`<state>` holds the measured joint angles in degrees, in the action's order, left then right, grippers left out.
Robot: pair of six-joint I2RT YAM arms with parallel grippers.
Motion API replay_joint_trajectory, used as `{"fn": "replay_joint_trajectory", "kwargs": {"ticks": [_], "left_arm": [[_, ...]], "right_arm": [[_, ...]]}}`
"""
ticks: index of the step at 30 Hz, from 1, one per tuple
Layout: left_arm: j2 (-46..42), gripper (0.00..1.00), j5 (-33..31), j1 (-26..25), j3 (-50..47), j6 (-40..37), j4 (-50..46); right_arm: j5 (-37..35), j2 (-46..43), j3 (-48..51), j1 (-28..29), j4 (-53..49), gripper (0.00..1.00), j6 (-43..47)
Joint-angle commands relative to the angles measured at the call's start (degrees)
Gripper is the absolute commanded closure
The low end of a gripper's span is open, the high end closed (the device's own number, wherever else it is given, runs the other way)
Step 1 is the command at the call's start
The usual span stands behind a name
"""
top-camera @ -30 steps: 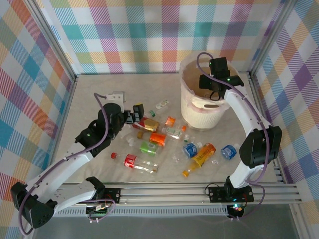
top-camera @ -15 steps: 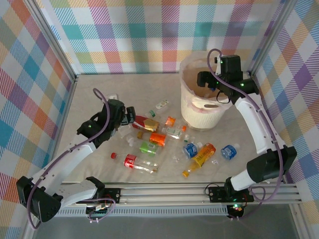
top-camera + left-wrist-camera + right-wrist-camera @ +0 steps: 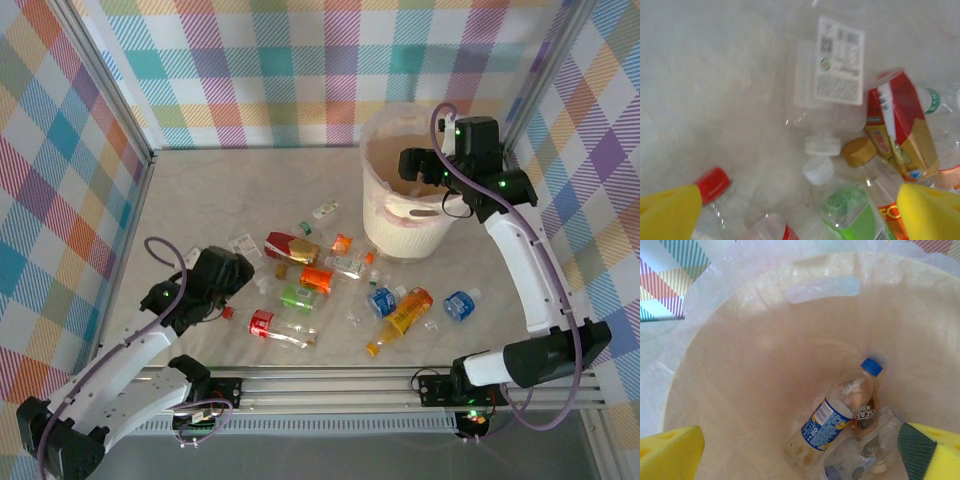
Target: Put the plastic bottles in the bin
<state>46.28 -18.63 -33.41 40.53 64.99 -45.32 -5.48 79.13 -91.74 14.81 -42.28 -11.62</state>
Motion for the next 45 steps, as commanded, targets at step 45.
{"fn": "replay_joint_trajectory", "kwargs": {"ticks": [45], "left_arm": [[12.1, 0.37, 9.7, -10.9, -19.0, 30.7, 22.8]], "right_arm": [[5.5, -1.2, 7.3, -0.2, 4.8, 0.0, -0.5]]}}
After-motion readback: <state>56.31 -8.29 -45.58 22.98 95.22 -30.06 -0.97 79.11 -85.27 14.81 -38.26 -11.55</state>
